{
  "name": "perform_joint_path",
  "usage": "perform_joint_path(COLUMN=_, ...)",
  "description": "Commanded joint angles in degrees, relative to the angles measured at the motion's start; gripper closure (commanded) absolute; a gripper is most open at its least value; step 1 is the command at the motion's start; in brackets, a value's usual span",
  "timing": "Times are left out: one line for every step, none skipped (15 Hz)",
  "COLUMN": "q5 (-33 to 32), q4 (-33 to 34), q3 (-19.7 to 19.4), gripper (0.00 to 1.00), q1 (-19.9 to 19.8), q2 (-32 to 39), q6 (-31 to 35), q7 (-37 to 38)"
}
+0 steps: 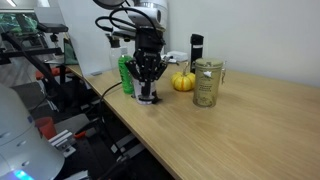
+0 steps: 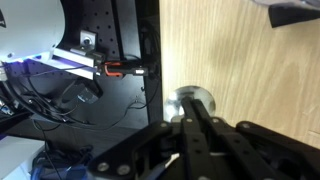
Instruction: Remove the silver ring from the filter
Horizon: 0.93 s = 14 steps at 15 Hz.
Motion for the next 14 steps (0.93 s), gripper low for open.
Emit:
perform_joint_path(q5=0.1, q4=4.4, q3=-1.8, gripper=0.99, q1=-0.6, q2=6.9, q6=1.2, q7=1.4)
perform_joint_path(q5=0.1, q4=5.6, q3=-2.5, gripper=0.99, q1=-0.6, q2=8.9, q6=1.3, q7=1.7)
perform_joint_path(q5=0.2, q4=6.8, q3=-3.2, gripper=0.99, q1=-0.5, q2=10.6, q6=1.2, q7=1.9)
perform_joint_path(q5=0.1, q4=8.0, q3=-4.0, gripper=0.99, q1=-0.4, q2=12.4, q6=1.1, q7=2.1)
perform_joint_path(q5=0.2, q4=9.2, q3=-4.7, gripper=0.99, q1=-0.2, q2=14.0, q6=1.0, q7=2.1)
perform_joint_path(q5=0.5, q4=10.5, q3=-5.5, gripper=0.99, q1=-0.1, q2=15.6, q6=1.0, q7=1.7)
perform_joint_path(q5=0.8, q4=11.5, q3=-6.2, gripper=0.99, q1=0.1, q2=16.8, q6=1.4, q7=1.0)
perform_joint_path(q5=1.7, q4=12.8, q3=-6.8, gripper=0.99, q1=0.2, q2=18.2, q6=1.1, q7=0.7)
perform_joint_path(q5=1.7, q4=13.8, q3=-7.3, gripper=0.99, q1=0.4, q2=19.4, q6=1.3, q7=0.7)
perform_joint_path(q5=1.8, q4=14.7, q3=-7.7, gripper=0.99, q1=0.5, q2=20.5, q6=1.6, q7=0.7)
perform_joint_path(q5=1.7, q4=15.5, q3=-8.1, gripper=0.99, q1=0.7, q2=21.4, q6=1.6, q7=0.6)
perform_joint_path(q5=1.7, q4=16.3, q3=-8.3, gripper=0.99, q1=0.9, q2=22.3, q6=1.6, q7=0.4)
perform_joint_path(q5=1.8, q4=17.0, q3=-8.5, gripper=0.99, q1=1.0, q2=23.1, q6=1.7, q7=0.3)
perform_joint_path(q5=1.7, q4=17.5, q3=-8.6, gripper=0.99, q1=1.2, q2=23.9, q6=1.9, q7=0.3)
